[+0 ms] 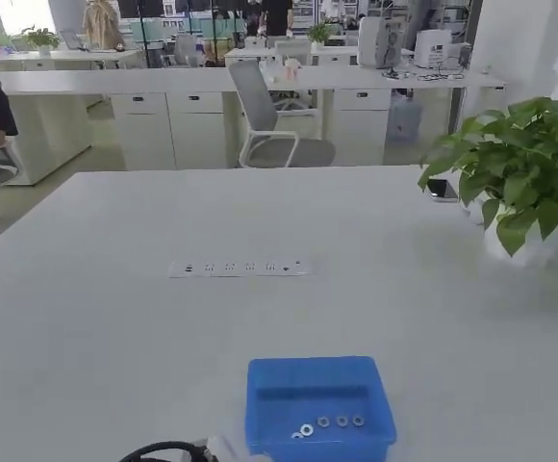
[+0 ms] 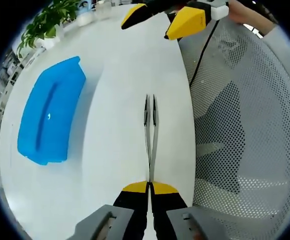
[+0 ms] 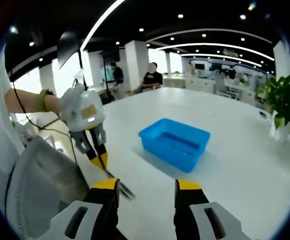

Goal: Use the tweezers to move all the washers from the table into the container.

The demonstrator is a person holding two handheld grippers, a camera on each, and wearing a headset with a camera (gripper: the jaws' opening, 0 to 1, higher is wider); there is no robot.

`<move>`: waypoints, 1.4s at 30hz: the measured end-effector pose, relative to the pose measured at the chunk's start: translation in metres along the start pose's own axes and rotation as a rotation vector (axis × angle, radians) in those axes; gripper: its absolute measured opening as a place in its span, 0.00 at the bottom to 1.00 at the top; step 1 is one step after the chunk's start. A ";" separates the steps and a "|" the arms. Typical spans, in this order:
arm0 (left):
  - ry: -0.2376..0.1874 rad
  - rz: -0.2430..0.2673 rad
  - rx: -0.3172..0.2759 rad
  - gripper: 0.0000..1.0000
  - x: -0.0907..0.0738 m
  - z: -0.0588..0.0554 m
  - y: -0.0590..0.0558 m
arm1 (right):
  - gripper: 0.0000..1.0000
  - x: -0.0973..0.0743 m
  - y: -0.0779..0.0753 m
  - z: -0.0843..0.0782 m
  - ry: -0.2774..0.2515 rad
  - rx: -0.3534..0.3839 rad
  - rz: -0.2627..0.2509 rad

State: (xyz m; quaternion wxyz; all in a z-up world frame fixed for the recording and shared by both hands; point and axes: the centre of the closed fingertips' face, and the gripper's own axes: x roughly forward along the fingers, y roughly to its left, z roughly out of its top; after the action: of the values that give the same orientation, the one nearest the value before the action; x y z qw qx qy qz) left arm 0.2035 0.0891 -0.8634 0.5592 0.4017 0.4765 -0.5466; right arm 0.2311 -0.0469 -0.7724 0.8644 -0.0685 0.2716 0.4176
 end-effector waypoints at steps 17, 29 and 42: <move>0.046 -0.004 -0.010 0.00 -0.001 -0.001 -0.002 | 0.42 0.002 0.004 -0.009 0.020 0.018 0.006; -0.255 0.017 -0.309 0.33 -0.024 0.009 -0.007 | 0.45 0.002 -0.003 -0.006 0.006 0.024 -0.010; -0.745 0.243 -0.538 0.63 -0.092 0.031 0.023 | 0.51 -0.007 -0.016 0.020 -0.072 -0.018 -0.046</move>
State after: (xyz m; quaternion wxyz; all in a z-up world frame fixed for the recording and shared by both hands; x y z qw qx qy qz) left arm 0.2336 0.0824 -0.7684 0.8361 0.0719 0.3177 -0.4414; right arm 0.2483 -0.0545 -0.7536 0.8825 -0.0674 0.2346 0.4020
